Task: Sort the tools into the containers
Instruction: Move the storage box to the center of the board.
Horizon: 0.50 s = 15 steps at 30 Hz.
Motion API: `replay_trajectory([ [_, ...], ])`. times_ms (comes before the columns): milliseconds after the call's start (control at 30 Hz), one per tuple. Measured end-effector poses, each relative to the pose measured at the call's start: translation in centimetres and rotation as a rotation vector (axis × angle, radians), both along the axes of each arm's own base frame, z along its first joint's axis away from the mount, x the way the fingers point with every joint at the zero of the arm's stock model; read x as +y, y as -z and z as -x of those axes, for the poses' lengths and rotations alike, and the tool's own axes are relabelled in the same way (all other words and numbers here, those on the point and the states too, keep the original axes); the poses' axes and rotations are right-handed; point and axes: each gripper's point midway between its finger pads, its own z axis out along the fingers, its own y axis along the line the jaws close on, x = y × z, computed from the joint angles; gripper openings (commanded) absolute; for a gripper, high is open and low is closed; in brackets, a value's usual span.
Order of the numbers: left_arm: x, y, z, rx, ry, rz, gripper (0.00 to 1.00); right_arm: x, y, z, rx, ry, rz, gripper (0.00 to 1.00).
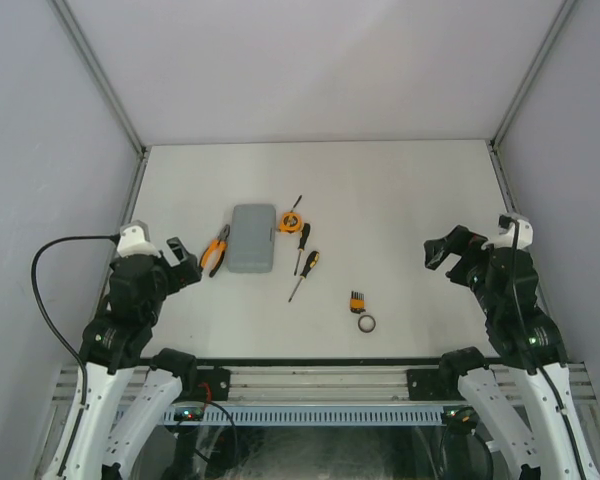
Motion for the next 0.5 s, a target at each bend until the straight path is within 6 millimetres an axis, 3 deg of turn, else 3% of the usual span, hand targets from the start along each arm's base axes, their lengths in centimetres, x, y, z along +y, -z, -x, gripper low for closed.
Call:
replay_trajectory([
  [200,-0.7,0.2,-1.1,0.015,0.020,0.008,1.00,-0.3,0.4,-0.7,0.096,0.024,-0.004,1.00],
  [500,-3.1,1.7,-4.3,0.138,0.097,0.028,1.00,-0.2,3.4,-1.7,0.253,0.019,-0.035,0.99],
])
